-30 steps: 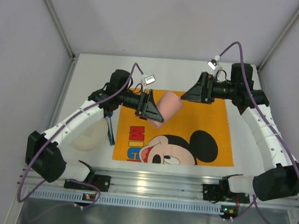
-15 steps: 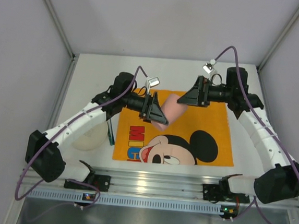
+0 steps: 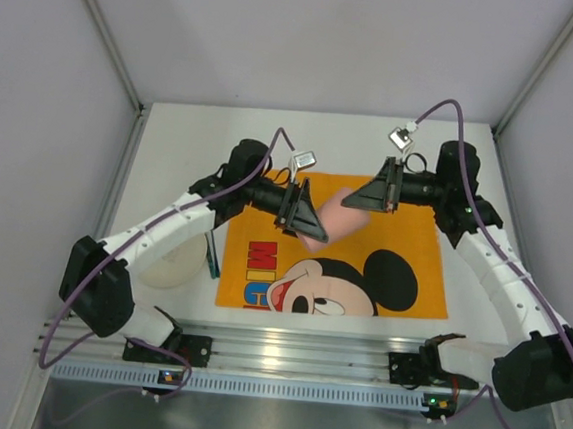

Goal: Set the dinner table for one person

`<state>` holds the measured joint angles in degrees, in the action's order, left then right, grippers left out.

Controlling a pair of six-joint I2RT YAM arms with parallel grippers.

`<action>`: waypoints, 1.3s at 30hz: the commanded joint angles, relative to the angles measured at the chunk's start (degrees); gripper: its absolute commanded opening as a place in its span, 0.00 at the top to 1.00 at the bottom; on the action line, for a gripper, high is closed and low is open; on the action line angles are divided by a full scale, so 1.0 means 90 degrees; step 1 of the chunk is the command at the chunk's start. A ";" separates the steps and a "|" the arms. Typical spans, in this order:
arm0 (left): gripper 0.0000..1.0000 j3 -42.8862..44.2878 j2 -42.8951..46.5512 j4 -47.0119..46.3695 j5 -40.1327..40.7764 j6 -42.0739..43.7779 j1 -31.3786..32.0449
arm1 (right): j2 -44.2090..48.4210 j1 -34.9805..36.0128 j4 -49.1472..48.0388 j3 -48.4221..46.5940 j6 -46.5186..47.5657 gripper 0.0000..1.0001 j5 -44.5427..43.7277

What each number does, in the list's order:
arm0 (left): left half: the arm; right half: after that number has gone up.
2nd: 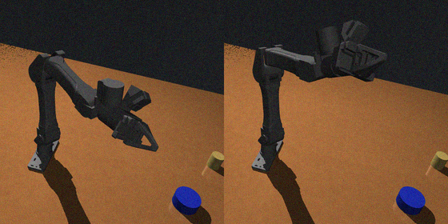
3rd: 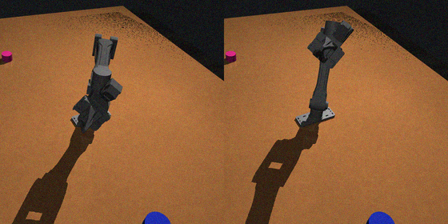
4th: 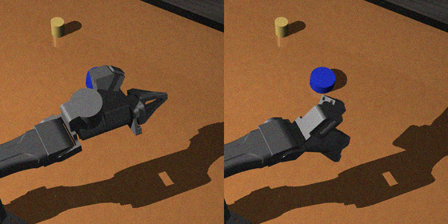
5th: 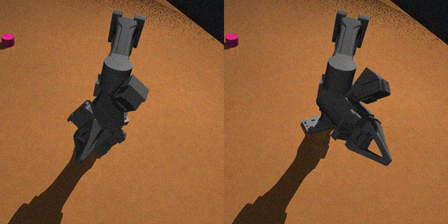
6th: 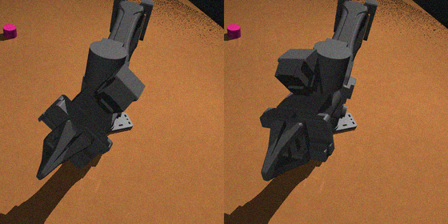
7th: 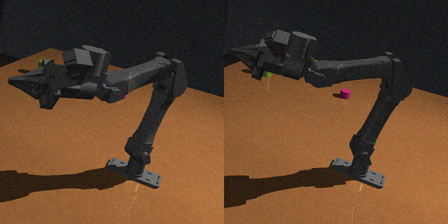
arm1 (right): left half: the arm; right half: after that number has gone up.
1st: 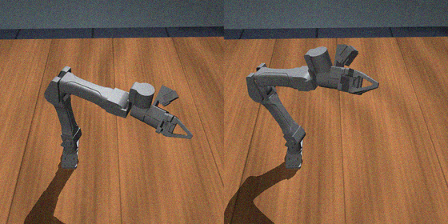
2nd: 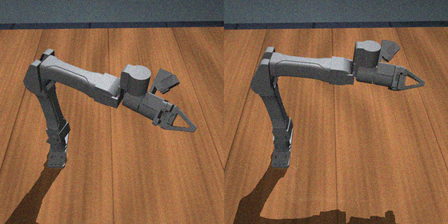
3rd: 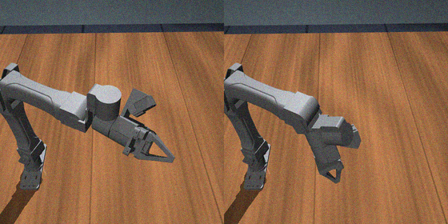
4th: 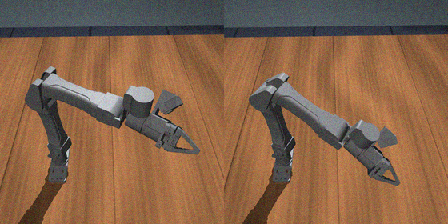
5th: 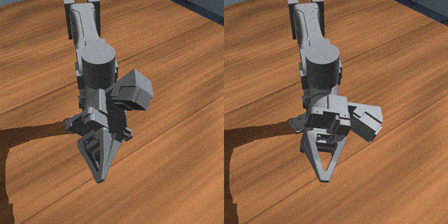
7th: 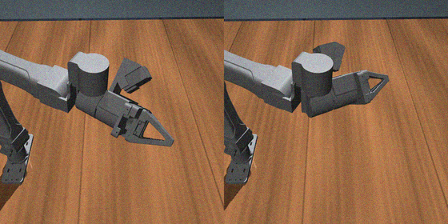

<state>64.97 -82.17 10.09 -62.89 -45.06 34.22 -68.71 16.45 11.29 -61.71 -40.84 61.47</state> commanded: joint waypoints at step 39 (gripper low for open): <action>0.02 0.0594 0.0057 0.5822 1.0738 0.0651 -0.0032 | -0.4397 -0.0323 0.4079 -0.4618 0.2517 1.00 -1.0278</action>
<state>69.95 -84.84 60.12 31.27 -39.29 34.00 -109.21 14.22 54.96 -102.10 -16.88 -28.25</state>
